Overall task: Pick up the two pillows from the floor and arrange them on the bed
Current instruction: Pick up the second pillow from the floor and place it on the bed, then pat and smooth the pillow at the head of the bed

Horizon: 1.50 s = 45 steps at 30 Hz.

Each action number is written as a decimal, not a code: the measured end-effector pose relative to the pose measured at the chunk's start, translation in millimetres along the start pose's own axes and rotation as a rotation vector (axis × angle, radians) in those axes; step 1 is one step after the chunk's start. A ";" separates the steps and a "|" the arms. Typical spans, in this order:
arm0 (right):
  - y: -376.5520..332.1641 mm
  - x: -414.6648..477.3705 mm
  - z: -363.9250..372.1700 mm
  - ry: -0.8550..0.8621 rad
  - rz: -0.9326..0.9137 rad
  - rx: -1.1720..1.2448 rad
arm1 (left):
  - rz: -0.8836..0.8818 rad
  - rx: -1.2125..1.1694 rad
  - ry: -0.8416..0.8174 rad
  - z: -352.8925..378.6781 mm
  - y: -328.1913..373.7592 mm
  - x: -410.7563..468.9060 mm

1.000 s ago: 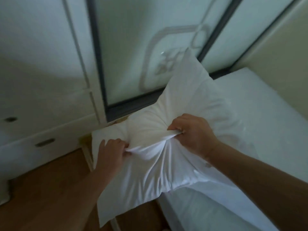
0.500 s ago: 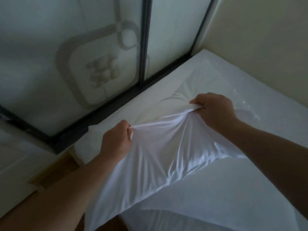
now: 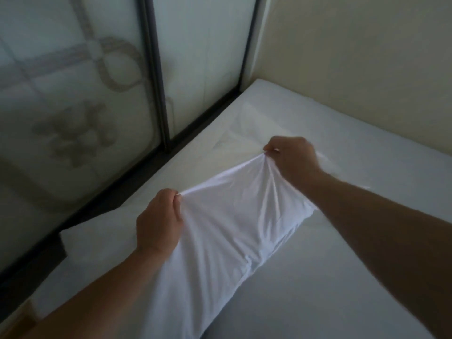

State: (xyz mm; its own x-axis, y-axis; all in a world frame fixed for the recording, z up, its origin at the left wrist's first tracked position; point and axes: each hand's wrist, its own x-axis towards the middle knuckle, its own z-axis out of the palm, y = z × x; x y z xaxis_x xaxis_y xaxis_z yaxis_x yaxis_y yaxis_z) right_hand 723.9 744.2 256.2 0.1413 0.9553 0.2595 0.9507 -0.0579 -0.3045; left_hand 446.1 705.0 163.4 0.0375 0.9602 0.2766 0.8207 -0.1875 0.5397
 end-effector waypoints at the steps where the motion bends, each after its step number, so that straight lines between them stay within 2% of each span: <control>1: 7.0 -1.2 22.8 -0.022 0.031 -0.011 | -0.008 0.011 -0.015 16.8 -10.8 -2.4; 3: 16.7 -14.7 77.2 -0.122 0.075 -0.074 | -0.072 0.054 -0.103 54.2 -30.0 -12.8; 6: 23.9 -39.5 160.7 -0.315 0.002 -0.172 | -0.119 0.093 -0.164 100.4 -41.1 -18.0; 11: 69.5 -21.5 221.7 -0.366 0.109 0.002 | -0.056 0.078 -0.127 143.7 -47.0 9.1; 15: 89.0 -15.2 219.1 -0.346 0.089 0.076 | -0.090 -0.103 0.032 140.0 -29.2 31.6; 19: 92.9 -2.1 190.6 -0.378 0.158 0.169 | -0.105 -0.327 0.146 114.7 31.7 72.4; 23: 101.9 50.9 143.7 -0.273 0.193 0.322 | -0.056 -0.407 0.256 104.8 94.0 133.7; 28: 131.3 126.5 98.6 -0.161 0.188 0.293 | -0.049 -0.491 0.399 115.7 151.2 199.6; 32: 164.1 190.6 91.4 -0.126 0.203 0.253 | 0.002 -0.613 0.483 157.5 186.7 243.0; 34: 184.1 219.9 100.4 -0.119 0.208 0.265 | 0.016 -0.653 0.427 192.7 192.1 260.4; 36: 203.5 240.1 122.8 -0.167 0.224 0.258 | 0.078 -0.557 0.239 235.7 181.2 271.9; 39: 225.7 232.8 191.3 -0.396 0.286 0.215 | 0.259 0.010 -0.200 304.2 125.4 269.3; 41: 232.2 211.6 241.6 -0.534 0.378 0.188 | 0.278 0.239 -0.400 338.3 81.1 254.4; 45: 224.9 203.5 287.4 -0.578 0.457 0.166 | 0.099 0.241 -0.401 369.8 39.1 241.0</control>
State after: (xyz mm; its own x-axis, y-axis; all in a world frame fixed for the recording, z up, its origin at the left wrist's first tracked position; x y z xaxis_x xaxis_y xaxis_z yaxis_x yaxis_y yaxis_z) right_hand 887.2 1008.9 -22.9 0.3007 0.8491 -0.4343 0.7718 -0.4842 -0.4122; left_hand 698.0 1005.6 -42.9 0.3007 0.9530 -0.0370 0.9090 -0.2747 0.3133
